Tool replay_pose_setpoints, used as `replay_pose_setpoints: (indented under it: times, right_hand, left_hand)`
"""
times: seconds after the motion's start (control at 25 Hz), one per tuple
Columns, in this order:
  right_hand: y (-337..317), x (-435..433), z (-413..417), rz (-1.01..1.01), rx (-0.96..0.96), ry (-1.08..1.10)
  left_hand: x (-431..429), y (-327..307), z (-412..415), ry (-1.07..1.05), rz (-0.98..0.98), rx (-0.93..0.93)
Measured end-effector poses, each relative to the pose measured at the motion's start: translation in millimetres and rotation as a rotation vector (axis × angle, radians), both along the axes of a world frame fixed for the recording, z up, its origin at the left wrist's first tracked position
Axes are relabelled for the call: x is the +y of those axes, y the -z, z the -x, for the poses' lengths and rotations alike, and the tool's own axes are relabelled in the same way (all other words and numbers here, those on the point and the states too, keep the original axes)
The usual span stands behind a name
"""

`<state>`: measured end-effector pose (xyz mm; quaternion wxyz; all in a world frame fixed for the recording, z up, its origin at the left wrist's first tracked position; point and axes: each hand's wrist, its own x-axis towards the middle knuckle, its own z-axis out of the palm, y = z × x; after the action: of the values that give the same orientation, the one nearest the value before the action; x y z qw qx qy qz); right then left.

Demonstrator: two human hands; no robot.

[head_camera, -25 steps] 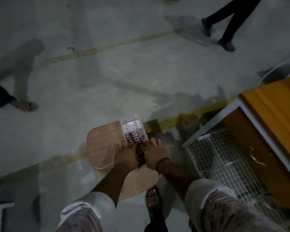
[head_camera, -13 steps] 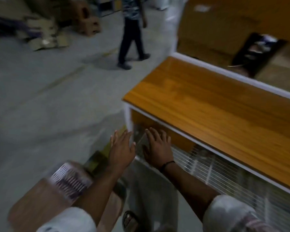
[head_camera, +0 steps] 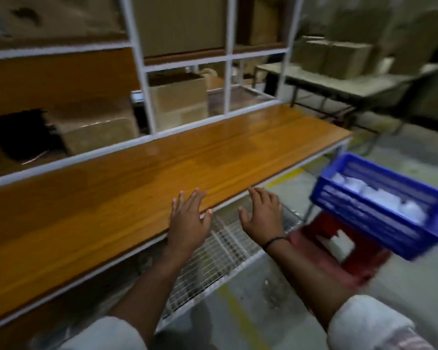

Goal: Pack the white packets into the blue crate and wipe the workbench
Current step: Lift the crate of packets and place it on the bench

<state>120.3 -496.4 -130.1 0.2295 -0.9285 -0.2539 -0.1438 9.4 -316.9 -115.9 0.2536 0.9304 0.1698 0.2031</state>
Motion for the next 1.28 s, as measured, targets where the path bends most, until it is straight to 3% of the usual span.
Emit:
replay_pose_setpoints:
  times: [0.28, 0.52, 1.08, 1.28]
  right_hand:
    - [-5.2, -224.4, -66.4, -0.14, 0.116, 0.56]
    - [4.6, -333.4, -84.1, -0.238, 0.24, 0.833]
    - [42.6, -398.4, -255.5, -0.375, 0.479, 1.01]
    - [60.8, -420.1, -318.4, -0.341, 0.556, 1.064]
  left_hand:
    - [-186.4, -10.1, -131.1, 0.398, 0.021, 0.072]
    - [-266.7, -3.6, -205.3, 0.618, 0.019, 0.179]
    - [-289.2, 38.8, -462.0, 0.677, 0.045, 0.366]
    - [-294.4, 45.8, -553.4, 0.676, 0.057, 0.387]
